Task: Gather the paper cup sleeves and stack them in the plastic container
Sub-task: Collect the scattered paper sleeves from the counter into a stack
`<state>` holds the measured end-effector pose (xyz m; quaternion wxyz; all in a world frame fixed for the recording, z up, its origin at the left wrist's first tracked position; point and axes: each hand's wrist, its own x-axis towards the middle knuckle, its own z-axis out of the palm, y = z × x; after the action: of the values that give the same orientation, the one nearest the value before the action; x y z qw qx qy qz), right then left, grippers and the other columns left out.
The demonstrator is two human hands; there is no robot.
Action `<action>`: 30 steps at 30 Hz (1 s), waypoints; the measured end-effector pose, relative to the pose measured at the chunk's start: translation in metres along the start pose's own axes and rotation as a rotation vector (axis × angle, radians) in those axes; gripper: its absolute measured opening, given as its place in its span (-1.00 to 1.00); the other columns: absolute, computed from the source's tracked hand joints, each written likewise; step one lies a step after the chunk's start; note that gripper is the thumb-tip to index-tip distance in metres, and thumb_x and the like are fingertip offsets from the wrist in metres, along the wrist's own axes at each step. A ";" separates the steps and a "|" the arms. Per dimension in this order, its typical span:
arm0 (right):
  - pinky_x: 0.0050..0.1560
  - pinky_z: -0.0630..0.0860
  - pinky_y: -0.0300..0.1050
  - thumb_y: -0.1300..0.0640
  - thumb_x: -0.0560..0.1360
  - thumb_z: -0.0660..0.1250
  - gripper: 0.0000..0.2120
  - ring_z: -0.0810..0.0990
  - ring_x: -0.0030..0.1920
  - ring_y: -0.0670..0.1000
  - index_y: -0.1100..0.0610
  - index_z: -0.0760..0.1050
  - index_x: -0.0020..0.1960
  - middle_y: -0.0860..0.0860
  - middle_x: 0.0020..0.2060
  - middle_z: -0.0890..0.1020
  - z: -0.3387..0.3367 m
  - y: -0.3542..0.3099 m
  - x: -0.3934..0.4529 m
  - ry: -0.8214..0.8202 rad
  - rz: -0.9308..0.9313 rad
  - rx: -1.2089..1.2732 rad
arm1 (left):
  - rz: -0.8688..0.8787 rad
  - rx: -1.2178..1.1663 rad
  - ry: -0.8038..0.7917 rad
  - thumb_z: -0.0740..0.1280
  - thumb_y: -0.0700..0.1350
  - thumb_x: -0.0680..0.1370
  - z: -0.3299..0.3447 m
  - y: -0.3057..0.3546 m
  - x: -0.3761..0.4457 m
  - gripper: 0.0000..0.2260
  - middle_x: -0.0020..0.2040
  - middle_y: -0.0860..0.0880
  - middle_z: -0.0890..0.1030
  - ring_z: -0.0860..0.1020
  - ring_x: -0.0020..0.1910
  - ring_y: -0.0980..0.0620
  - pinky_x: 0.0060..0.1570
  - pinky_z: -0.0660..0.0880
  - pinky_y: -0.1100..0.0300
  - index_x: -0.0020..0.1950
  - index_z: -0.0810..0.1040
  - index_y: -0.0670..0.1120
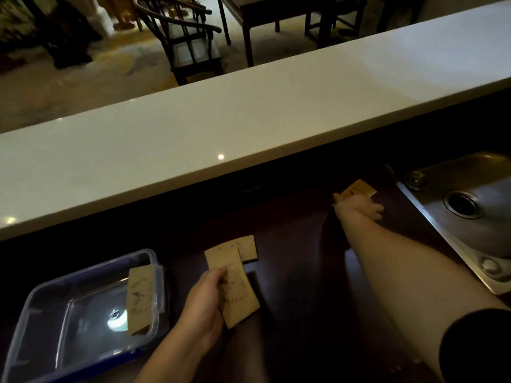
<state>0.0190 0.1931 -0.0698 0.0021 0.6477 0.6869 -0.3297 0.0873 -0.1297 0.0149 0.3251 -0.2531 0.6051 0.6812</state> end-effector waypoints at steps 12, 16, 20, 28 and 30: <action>-0.15 0.55 -0.08 0.20 0.49 0.31 -0.69 0.63 -0.08 0.16 0.27 0.51 0.20 0.11 -0.08 0.61 -0.016 0.025 -0.005 -0.068 -0.108 0.467 | -0.002 -0.087 0.001 0.17 -0.03 0.60 -0.014 0.000 -0.004 -0.68 0.01 -0.17 0.64 0.60 -0.03 -0.12 -0.15 0.53 0.02 0.27 0.52 -0.13; -0.63 0.35 -0.36 0.34 0.50 0.27 -0.88 0.49 -0.55 -0.15 0.20 0.57 -0.08 0.01 -0.40 0.62 -0.031 0.044 -0.077 -0.441 -0.157 0.771 | -0.002 -0.064 -0.006 0.17 0.01 0.60 -0.015 -0.004 -0.001 -0.65 0.05 -0.18 0.65 0.61 0.01 -0.12 -0.03 0.55 -0.02 0.25 0.55 -0.14; -0.58 0.37 -0.39 0.34 0.47 0.33 -0.89 0.52 -0.53 -0.22 0.18 0.59 -0.08 -0.01 -0.42 0.69 -0.034 0.078 -0.164 -0.728 -0.390 0.642 | -0.009 -0.020 -0.045 0.18 0.09 0.59 -0.012 -0.009 0.001 -0.63 0.10 -0.15 0.68 0.61 0.11 -0.13 0.17 0.50 -0.15 0.23 0.58 -0.08; -0.36 0.57 -0.22 0.23 0.41 0.47 -0.93 0.70 -0.34 -0.04 0.10 0.64 -0.14 0.03 -0.33 0.74 -0.005 0.110 -0.234 -0.864 -0.473 0.417 | 0.065 0.026 -0.095 0.20 -0.10 0.59 -0.009 -0.021 0.000 -0.79 -0.01 -0.15 0.68 0.65 -0.04 -0.09 -0.10 0.62 0.04 0.15 0.53 -0.12; -0.30 0.58 -0.13 0.13 0.35 0.52 -0.88 0.67 -0.36 -0.08 0.03 0.62 -0.15 -0.02 -0.37 0.70 0.003 0.116 -0.232 -0.783 -0.530 0.289 | 0.087 0.100 -0.061 0.21 -0.18 0.57 -0.012 -0.023 0.000 -0.84 -0.02 -0.12 0.64 0.63 -0.10 -0.03 -0.28 0.60 0.15 0.14 0.47 -0.10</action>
<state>0.1586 -0.0212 -0.0248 0.0862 0.2720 0.7228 -0.6294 0.1042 -0.1406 -0.0018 0.3257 -0.1889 0.6386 0.6711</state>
